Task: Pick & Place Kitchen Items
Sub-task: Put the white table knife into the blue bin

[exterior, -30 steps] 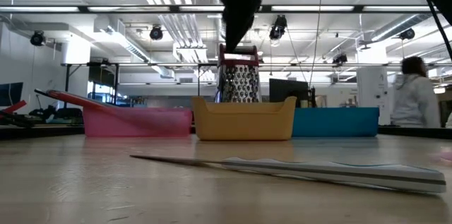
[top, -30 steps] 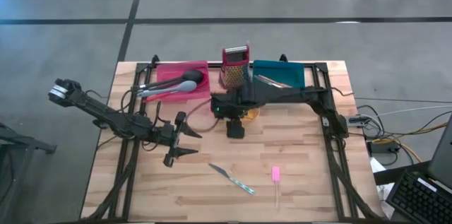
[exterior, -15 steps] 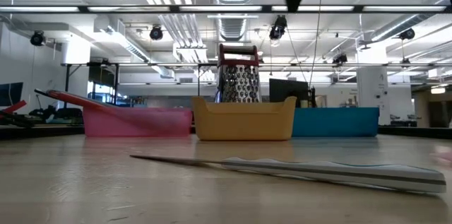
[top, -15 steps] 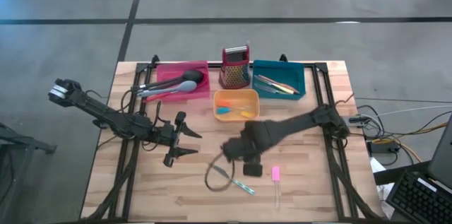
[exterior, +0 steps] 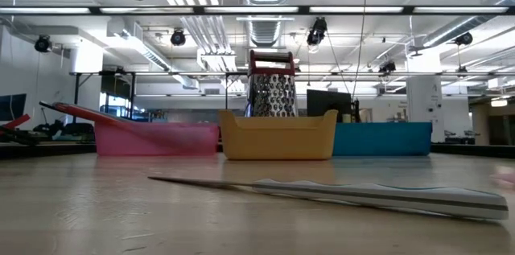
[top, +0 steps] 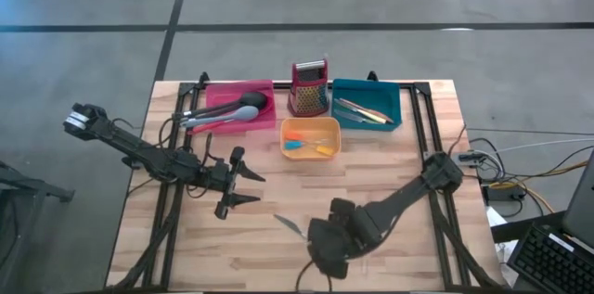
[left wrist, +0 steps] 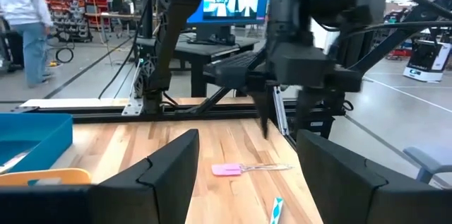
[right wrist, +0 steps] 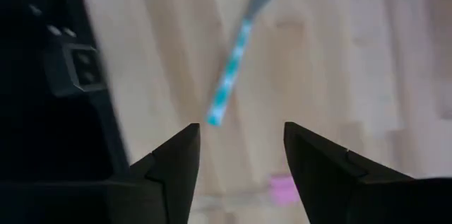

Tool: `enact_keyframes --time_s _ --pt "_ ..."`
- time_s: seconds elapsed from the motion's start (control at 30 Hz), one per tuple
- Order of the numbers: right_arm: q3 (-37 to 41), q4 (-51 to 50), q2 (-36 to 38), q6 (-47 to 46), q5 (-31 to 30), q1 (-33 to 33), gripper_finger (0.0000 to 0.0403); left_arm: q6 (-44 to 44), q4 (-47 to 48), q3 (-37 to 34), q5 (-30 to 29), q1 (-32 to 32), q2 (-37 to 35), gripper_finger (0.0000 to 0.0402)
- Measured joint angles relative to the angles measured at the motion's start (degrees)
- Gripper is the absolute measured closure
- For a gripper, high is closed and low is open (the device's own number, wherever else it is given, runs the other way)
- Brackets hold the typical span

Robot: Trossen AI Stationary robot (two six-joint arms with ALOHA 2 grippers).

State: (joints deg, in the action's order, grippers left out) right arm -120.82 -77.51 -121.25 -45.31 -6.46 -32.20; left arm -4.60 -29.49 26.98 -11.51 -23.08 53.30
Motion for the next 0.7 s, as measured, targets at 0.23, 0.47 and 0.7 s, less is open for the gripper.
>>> enact_keyframes --time_s 0.23,0.47,0.7 --pt "5.29 6.62 0.0 -5.97 -0.68 -1.46 0.0182 -1.47 1.48 0.0 0.02 -0.01 0.0 0.0158" --pt "12.36 15.36 0.0 -7.3 -1.02 -1.71 0.0173 -1.23 1.43 0.13 0.02 -0.01 -0.07 0.0158" --pt "19.27 20.43 0.0 -8.97 -0.49 -1.93 0.0184 -1.21 1.46 0.13 0.02 -0.01 -0.07 0.0158"
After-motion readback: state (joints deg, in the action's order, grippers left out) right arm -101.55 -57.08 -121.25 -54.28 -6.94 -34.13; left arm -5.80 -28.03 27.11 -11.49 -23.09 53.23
